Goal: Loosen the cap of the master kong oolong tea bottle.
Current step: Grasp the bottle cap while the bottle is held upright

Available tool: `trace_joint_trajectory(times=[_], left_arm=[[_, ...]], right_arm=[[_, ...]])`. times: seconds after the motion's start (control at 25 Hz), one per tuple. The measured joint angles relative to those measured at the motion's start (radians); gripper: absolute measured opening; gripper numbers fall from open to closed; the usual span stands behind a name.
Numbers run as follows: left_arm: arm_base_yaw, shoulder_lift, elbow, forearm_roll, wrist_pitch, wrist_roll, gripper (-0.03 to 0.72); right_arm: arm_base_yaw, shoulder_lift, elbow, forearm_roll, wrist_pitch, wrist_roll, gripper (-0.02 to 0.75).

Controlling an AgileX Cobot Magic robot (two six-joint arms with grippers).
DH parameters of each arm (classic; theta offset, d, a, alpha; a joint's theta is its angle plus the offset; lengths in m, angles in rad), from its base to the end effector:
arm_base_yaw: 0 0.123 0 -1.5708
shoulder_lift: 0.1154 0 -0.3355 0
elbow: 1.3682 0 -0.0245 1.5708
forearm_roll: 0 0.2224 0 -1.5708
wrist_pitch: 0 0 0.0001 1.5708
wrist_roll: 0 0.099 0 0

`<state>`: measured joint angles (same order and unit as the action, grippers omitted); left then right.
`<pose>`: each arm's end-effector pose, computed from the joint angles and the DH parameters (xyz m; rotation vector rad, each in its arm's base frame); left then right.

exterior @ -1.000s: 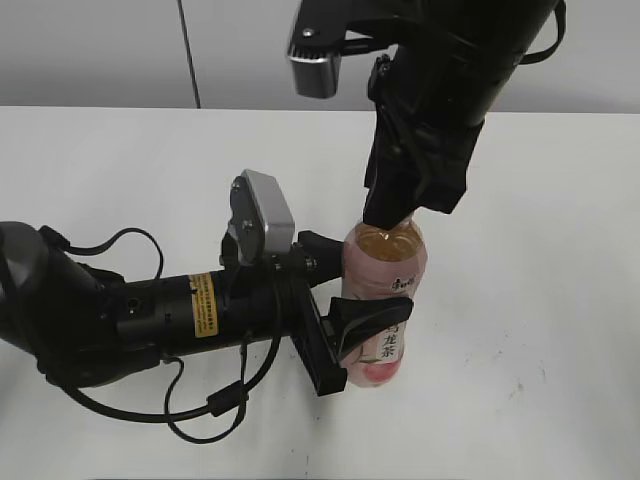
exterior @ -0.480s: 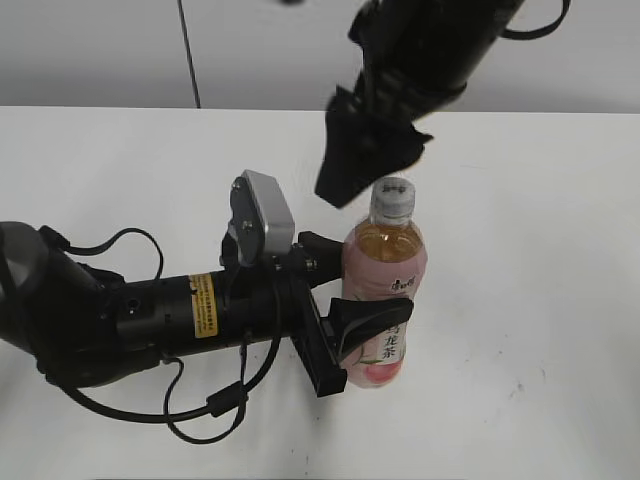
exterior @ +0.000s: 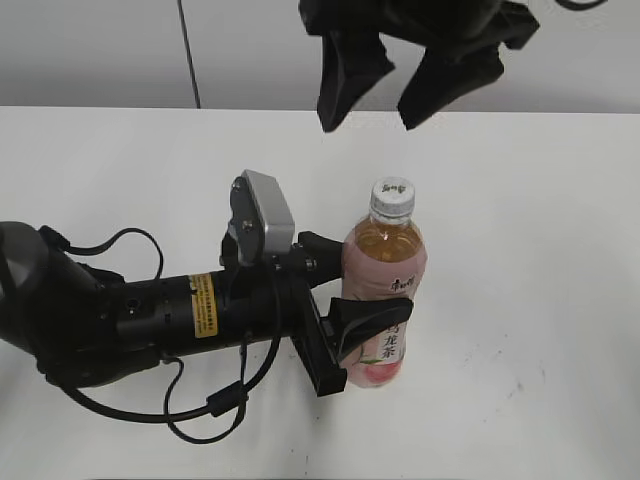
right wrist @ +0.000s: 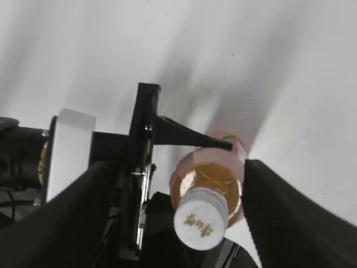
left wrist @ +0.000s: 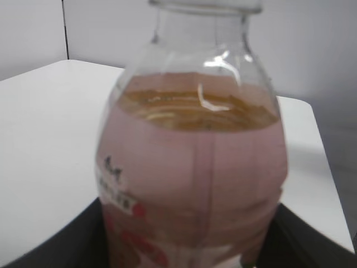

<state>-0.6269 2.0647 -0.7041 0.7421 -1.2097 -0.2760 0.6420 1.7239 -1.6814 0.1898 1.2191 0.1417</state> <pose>0.2517 -0.2596 0.1791 1.0602 1.4783 -1.0185 0.2683 0.2225 0.3912 -0.6555 2.7341 0.4649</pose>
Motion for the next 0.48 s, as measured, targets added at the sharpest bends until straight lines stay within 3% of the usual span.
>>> trace_joint_trajectory(times=[0.28, 0.48], left_arm=[[0.000, 0.000, 0.000, 0.000, 0.000, 0.000, 0.405], [0.000, 0.000, 0.000, 0.000, 0.000, 0.000, 0.405]], right_arm=[[0.004, -0.001, 0.151, -0.003, 0.002, 0.050, 0.545], [0.004, -0.001, 0.156, -0.003, 0.002, 0.052, 0.425]])
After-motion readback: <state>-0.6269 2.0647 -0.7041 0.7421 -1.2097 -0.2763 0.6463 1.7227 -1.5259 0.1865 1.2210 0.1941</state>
